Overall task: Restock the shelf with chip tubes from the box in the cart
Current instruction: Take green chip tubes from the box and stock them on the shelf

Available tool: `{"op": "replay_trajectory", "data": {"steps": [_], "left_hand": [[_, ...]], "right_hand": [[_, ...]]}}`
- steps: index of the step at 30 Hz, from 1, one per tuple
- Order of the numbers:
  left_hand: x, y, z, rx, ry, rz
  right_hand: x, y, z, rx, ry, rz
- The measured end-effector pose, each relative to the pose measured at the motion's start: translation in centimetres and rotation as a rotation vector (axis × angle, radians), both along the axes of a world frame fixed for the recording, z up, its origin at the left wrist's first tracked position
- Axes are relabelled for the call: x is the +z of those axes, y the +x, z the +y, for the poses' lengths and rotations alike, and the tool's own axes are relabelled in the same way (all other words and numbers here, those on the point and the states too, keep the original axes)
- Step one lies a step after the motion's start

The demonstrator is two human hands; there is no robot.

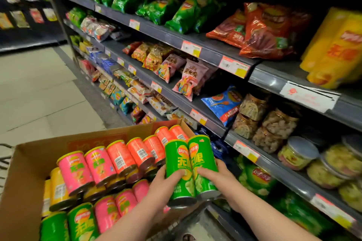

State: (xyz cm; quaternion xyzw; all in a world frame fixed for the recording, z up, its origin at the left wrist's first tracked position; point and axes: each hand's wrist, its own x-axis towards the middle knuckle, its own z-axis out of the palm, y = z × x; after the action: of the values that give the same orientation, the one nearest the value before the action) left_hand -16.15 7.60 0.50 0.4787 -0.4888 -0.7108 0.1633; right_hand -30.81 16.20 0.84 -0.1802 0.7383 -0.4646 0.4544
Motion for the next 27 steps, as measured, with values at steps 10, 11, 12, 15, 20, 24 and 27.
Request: {"op": "replay_trajectory", "data": {"steps": [10,11,12,15,20,24,27], "left_hand": [[3.3,-3.3,5.5,-0.225,-0.107,0.172],[3.8,-3.7,6.0,-0.252,-0.125,0.178],[4.3,-4.2,6.5,-0.282,-0.136,0.193],[5.7,-6.1,7.8,-0.343,-0.144,0.241],[8.1,-9.5,10.3,-0.457,-0.184,0.309],[10.0,-12.9,12.9,-0.502,-0.190,0.391],[11.5,-15.1,14.9,-0.539,-0.171,0.435]], "right_hand": [[4.0,-0.1,8.7,-0.302,-0.204,0.083],[4.4,-0.3,9.4,-0.328,-0.217,0.096],[4.9,-0.5,10.2,-0.355,-0.226,0.107],[6.5,-1.4,12.4,-0.425,-0.273,0.152],[8.8,-3.6,15.8,-0.511,-0.283,0.276],[11.3,-6.0,19.2,-0.587,-0.316,0.355],[13.9,-8.4,21.6,-0.624,-0.332,0.455]]}}
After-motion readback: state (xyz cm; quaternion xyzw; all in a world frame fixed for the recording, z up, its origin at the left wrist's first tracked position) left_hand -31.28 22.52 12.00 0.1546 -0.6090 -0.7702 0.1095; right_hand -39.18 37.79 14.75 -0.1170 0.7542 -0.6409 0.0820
